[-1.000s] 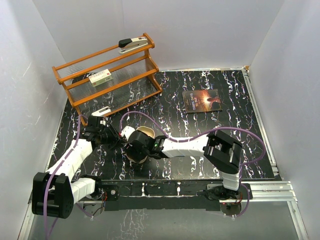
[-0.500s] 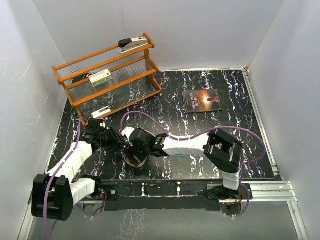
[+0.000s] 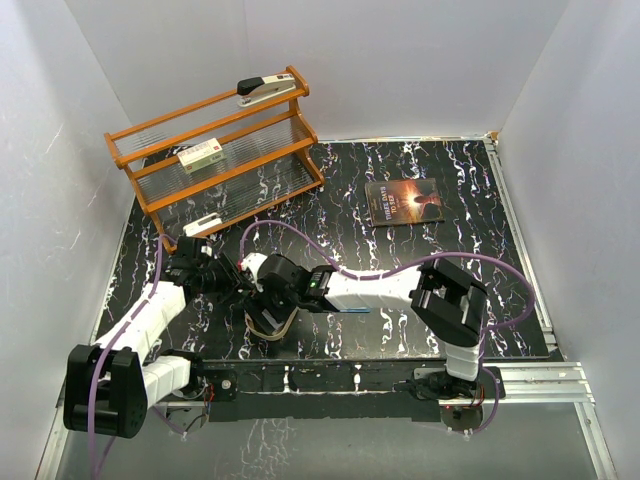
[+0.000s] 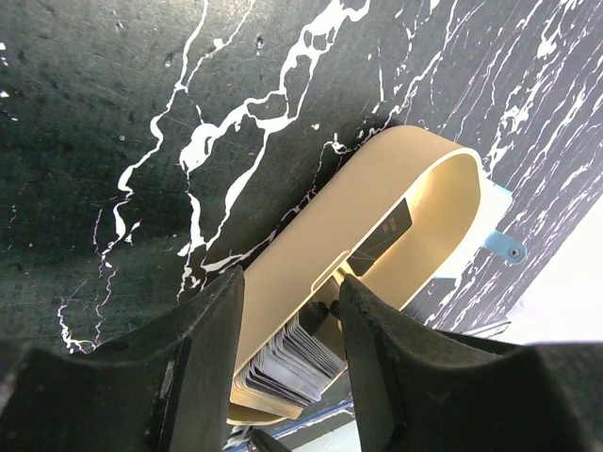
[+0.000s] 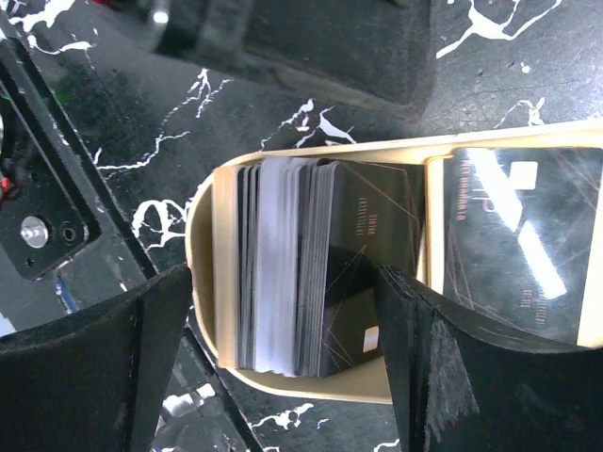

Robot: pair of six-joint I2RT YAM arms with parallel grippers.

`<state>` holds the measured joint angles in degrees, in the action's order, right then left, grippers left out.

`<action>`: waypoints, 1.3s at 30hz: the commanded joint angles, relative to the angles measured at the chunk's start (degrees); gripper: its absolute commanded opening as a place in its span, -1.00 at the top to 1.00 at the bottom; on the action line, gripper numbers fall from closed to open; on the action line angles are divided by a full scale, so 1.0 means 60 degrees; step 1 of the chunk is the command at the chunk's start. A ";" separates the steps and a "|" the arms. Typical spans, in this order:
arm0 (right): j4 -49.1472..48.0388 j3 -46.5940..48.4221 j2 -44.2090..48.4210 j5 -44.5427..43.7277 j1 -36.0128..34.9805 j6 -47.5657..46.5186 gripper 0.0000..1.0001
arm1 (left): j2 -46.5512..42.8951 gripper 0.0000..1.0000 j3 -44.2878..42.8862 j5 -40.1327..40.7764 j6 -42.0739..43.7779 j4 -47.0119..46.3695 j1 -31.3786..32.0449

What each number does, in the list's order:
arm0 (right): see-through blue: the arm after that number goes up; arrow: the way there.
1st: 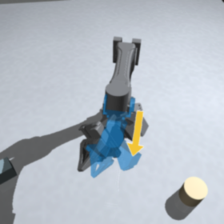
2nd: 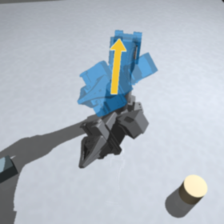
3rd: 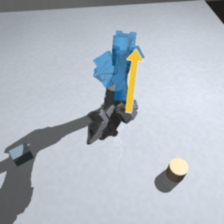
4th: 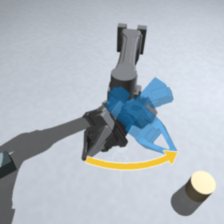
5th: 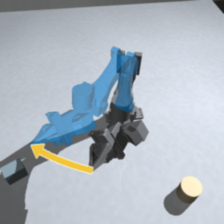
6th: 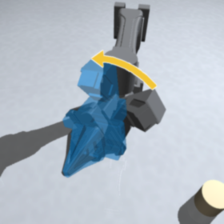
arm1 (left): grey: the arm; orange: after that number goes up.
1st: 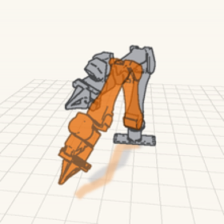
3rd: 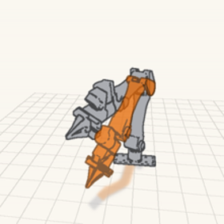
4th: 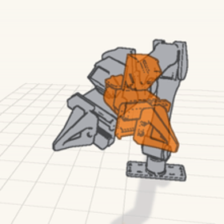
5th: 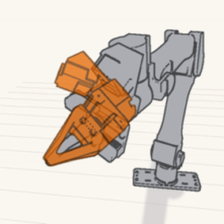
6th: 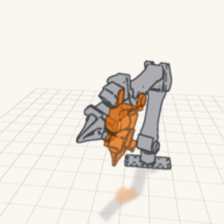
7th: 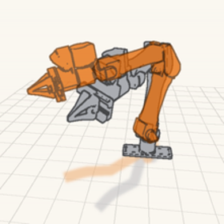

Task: Put the credit cards into the card holder
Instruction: Adjust the credit card in the storage box, then pick up the credit card from the storage box.

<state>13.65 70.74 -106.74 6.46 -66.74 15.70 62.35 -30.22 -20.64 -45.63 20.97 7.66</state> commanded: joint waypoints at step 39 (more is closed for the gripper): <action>-0.0314 0.0527 0.0762 -0.0341 0.0020 0.0481 0.71 | -0.1069 -0.02 -0.0424 0.1963 -0.0962 0.1836 -0.0039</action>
<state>14.04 71.96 -105.60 5.72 -66.37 18.00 56.18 -32.86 -6.50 -54.70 33.82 7.66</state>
